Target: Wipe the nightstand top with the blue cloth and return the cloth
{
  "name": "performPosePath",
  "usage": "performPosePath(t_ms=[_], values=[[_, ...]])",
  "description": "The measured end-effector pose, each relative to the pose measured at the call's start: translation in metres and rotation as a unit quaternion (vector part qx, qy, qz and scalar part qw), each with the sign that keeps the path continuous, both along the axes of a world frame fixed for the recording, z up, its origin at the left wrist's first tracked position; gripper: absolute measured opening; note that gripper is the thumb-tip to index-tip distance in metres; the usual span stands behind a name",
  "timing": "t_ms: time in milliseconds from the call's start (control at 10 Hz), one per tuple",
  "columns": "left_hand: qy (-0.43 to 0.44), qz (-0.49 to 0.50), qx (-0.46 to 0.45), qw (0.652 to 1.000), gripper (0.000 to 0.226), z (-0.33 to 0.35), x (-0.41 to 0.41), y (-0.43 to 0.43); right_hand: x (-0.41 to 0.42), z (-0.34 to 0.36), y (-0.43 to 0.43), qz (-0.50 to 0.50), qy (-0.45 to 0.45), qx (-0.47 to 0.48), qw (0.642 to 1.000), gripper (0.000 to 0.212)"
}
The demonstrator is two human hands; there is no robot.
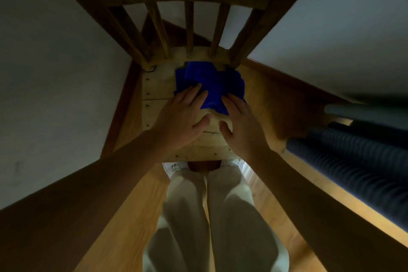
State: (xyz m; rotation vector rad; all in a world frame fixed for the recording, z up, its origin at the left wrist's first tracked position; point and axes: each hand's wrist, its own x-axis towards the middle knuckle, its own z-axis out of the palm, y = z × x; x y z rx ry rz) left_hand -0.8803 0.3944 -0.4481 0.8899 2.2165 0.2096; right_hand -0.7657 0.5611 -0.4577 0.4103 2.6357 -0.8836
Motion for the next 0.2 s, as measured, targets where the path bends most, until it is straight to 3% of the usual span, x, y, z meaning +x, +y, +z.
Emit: performPosePath(t_ms=[200], values=[[0.014,0.011,-0.074,0.997,0.060,0.062,0.012,-0.007,-0.012,0.047,-0.001,0.007,-0.107,-0.007,0.994,0.064]])
